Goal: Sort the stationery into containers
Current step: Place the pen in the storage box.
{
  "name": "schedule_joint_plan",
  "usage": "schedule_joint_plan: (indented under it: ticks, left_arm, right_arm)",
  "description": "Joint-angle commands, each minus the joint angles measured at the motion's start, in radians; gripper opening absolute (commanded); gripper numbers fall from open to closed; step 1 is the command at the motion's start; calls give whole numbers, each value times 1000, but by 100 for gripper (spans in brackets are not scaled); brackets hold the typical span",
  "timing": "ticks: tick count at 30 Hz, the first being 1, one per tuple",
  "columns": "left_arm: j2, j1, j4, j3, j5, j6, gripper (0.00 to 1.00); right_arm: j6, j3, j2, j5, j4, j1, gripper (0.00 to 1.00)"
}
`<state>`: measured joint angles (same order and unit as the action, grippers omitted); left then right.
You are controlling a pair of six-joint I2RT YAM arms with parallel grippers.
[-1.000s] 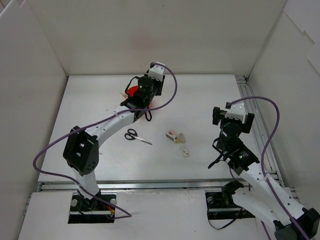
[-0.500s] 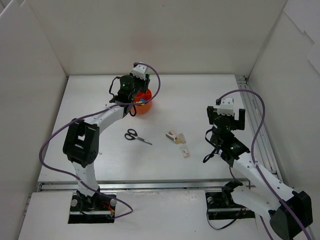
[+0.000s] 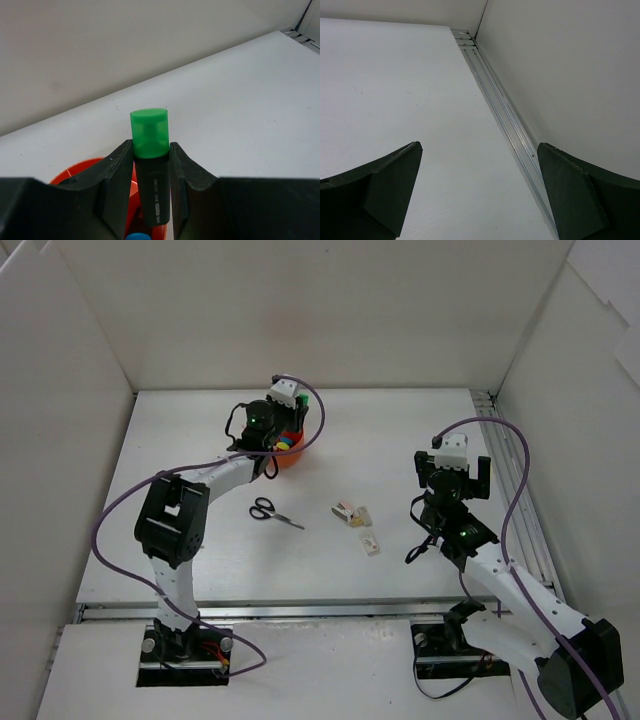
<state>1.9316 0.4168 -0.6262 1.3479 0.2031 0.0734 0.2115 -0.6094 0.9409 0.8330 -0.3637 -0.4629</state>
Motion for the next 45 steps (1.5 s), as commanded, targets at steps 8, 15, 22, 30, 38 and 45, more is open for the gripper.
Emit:
schedule_joint_plan:
  ticks: [8, 15, 22, 30, 38, 45]
  left_arm:
    - [30, -1, -145, 19, -69, 3, 3]
    - [52, -1, -179, -9, -102, -17, 3]
    - [41, 42, -170, -33, -168, -66, 5]
    - [3, 63, -142, -67, -274, -38, 20]
    - [-29, 63, -130, -96, -268, 11, 56]
    - [-160, 83, -103, -145, -231, 31, 91]
  right_arm:
    - [-1, -43, 13, 15, -90, 18, 98]
    - [-1, -43, 21, 11, -92, 23, 98]
    - [-1, -41, 21, 9, -93, 24, 98]
    - [-6, -35, 12, 3, -95, 26, 98]
    - [-12, -21, -25, -11, -92, 24, 98]
    - [-14, -24, -28, -43, -87, 26, 98]
